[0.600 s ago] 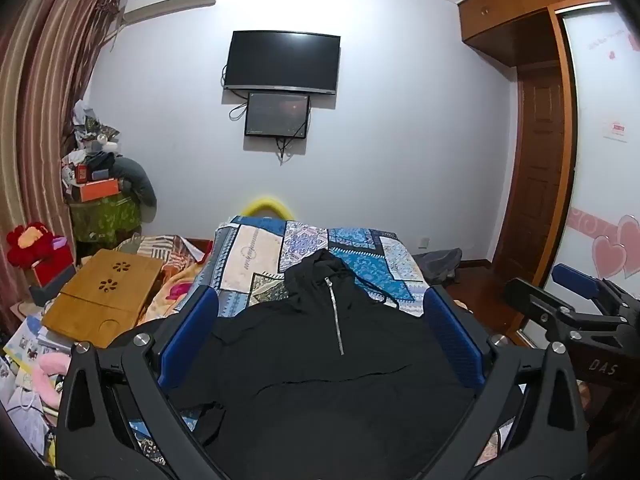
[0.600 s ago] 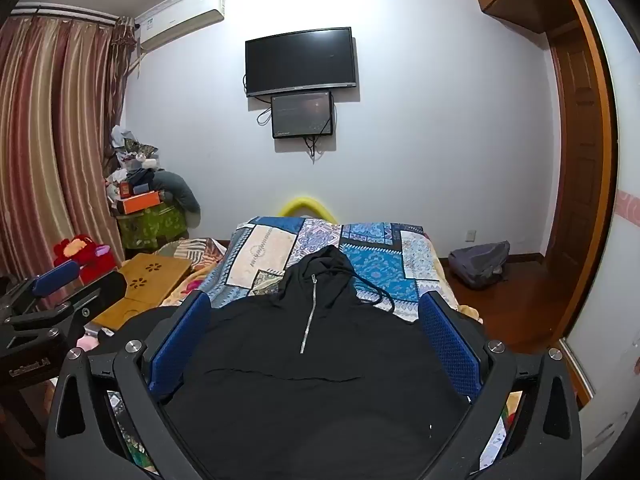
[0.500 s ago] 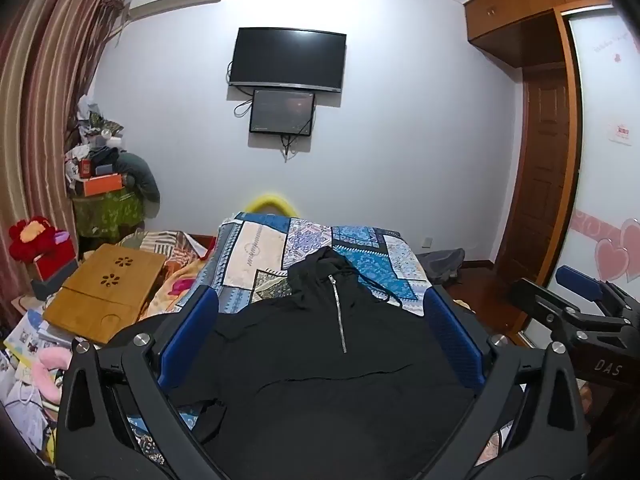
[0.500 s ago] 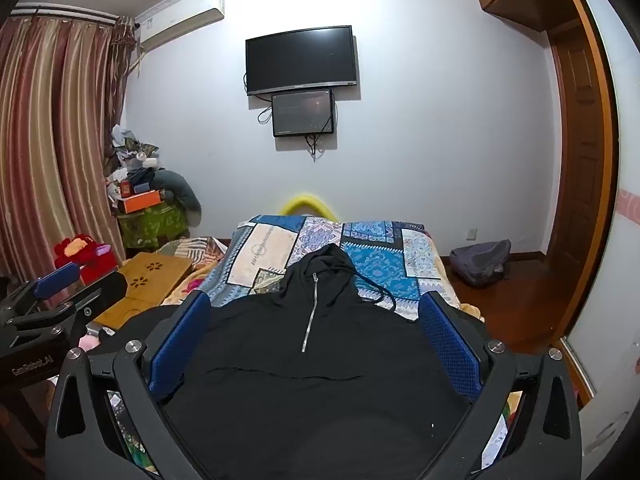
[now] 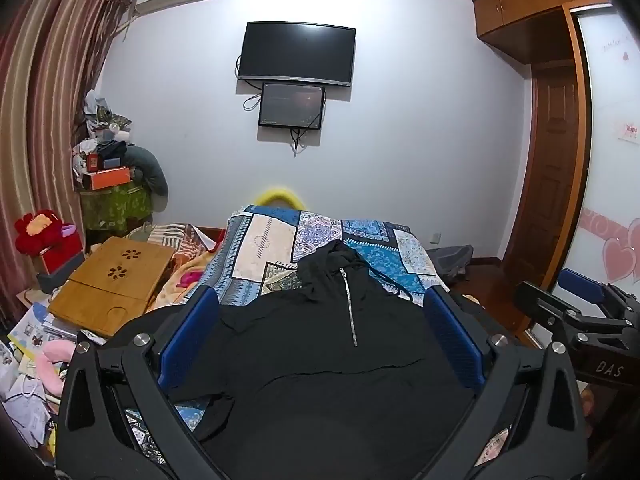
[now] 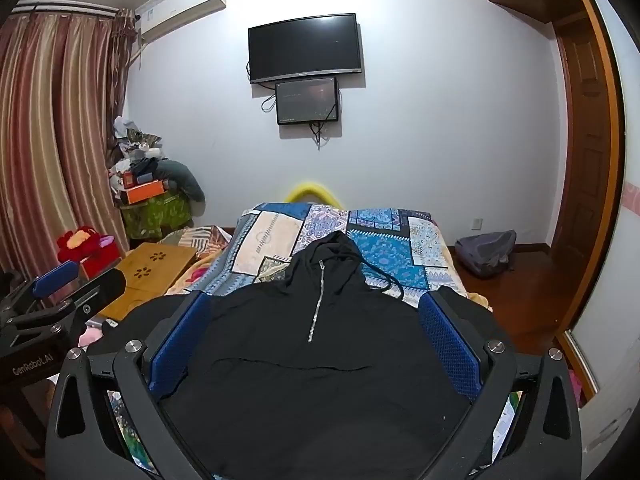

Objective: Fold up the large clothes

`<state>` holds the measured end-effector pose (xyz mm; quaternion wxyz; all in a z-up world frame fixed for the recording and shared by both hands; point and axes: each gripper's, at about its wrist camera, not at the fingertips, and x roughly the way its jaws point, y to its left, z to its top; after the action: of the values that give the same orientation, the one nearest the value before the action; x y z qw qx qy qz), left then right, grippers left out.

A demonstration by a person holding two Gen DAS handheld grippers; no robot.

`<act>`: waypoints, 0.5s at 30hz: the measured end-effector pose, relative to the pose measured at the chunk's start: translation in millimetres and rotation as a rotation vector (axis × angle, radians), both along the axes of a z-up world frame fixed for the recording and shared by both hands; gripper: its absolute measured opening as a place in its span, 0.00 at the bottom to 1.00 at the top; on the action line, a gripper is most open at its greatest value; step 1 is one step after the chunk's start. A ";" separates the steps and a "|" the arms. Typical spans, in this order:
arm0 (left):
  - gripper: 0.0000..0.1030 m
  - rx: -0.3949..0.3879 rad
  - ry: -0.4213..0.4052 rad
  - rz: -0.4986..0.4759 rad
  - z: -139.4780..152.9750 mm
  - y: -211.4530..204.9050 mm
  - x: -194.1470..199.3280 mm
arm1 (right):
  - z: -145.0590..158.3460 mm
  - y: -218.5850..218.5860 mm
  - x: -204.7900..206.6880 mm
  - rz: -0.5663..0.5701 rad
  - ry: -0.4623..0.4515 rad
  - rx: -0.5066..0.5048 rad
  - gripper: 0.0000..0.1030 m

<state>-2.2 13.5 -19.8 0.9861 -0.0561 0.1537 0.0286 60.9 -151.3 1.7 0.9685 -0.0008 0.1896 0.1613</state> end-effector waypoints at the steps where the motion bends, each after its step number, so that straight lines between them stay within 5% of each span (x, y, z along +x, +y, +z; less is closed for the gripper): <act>1: 1.00 0.001 0.000 -0.002 -0.9 0.4 -1.8 | 0.3 0.2 -1.4 0.000 -0.001 -0.002 1.00; 15: 1.00 0.002 0.011 -0.003 2.1 0.4 4.1 | -3.0 -2.1 0.4 -0.001 0.013 0.007 1.00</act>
<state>2.0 14.0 -17.7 0.9853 -0.0549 0.1592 0.0276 61.3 -153.4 -1.3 0.9674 0.0037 0.1951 0.1612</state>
